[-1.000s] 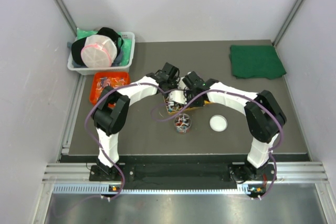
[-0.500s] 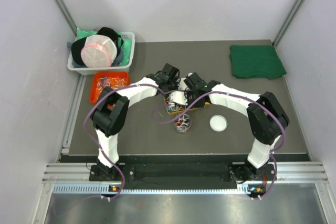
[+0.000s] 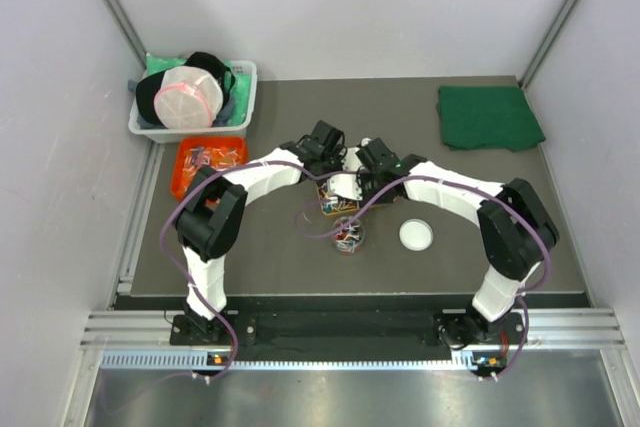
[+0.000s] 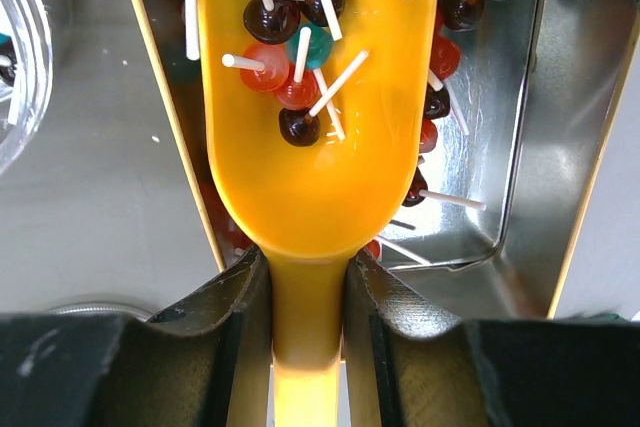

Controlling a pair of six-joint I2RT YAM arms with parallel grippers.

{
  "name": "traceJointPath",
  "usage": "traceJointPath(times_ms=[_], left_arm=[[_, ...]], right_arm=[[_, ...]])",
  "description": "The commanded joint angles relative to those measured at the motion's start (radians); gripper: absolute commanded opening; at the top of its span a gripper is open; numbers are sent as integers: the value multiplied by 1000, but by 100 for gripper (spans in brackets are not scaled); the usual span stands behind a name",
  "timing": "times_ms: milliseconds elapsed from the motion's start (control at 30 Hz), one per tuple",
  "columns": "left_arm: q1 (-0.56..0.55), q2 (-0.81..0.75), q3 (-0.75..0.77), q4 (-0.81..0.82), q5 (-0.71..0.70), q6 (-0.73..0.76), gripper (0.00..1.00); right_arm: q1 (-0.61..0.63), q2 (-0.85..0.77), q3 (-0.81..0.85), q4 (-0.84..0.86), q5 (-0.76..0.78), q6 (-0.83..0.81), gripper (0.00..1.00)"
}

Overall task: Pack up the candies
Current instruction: Scoop the fake candies from the storage box.

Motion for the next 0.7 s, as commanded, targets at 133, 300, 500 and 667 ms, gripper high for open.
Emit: traceJointPath(times_ms=[133, 300, 500, 667], left_arm=[[-87, 33, -36, -191, 121, 152, 0], [-86, 41, -13, -193, 127, 129, 10], [-87, 62, 6, -197, 136, 112, 17], [-87, 65, 13, -177, 138, 86, 26]], right_arm=[[-121, -89, 55, 273, 98, 86, 0], [-121, -85, 55, 271, 91, 89, 0], [-121, -71, 52, 271, 88, 91, 0], [-120, -72, 50, 279, 83, 102, 0]])
